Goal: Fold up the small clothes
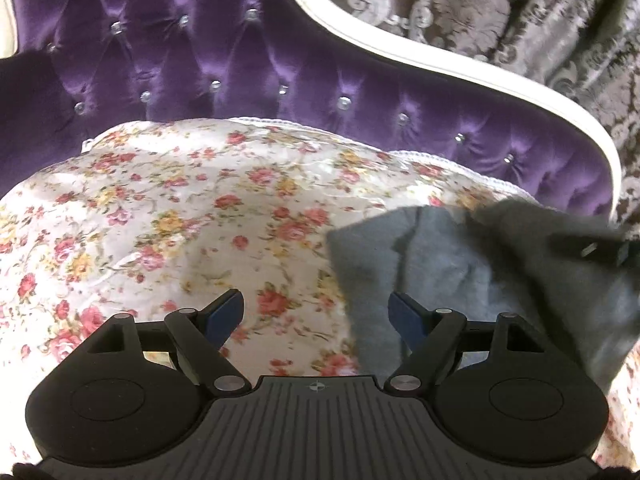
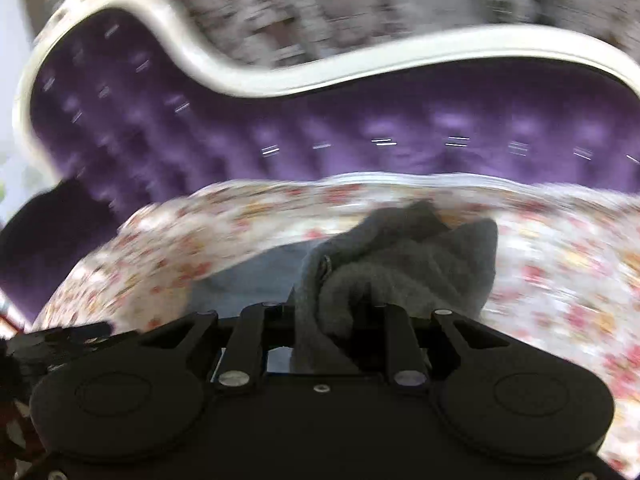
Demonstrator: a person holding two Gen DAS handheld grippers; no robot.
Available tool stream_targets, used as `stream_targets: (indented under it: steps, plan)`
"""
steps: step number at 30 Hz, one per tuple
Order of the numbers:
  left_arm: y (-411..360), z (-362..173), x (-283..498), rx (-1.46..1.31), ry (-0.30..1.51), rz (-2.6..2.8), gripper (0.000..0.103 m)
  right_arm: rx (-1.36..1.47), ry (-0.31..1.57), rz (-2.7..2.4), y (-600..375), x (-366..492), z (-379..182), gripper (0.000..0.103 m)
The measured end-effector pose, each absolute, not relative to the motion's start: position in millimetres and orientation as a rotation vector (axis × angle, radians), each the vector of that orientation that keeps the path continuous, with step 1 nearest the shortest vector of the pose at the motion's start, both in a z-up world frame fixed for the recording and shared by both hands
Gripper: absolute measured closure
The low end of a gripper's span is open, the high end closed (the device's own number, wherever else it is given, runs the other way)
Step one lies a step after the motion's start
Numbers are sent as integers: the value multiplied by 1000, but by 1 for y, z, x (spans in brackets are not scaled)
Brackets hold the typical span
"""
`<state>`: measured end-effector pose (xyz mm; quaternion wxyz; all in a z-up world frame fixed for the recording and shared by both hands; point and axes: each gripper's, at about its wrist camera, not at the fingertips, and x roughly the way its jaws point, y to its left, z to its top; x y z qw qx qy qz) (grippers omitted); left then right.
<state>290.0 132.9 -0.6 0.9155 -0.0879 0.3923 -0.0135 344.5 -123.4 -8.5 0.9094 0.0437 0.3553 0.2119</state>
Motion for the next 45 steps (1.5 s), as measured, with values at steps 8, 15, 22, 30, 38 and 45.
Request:
stream_targets:
  steps: [8,15,22,30,38,45]
  plan:
    - [152,1,292,-227,802,-1,24,-99,770,534,-17,335,-60,70]
    - [152,3,294,-239,793,-1,24,-77,676,680,-17,315,-65,38]
    - [139,15,284,-207,722,-52,24,-60,590,820,-41,286,-51,34]
    - [108,27,268,-174,592,-166,24,-9,550,704,-103,279,-35,33]
    - [76,17,265,-40,616,-285,24,-26,618,556,-120,319,-43,52]
    - [85,-1,268,12,759,-288,24,-107,712,527,-83,376,-55,53]
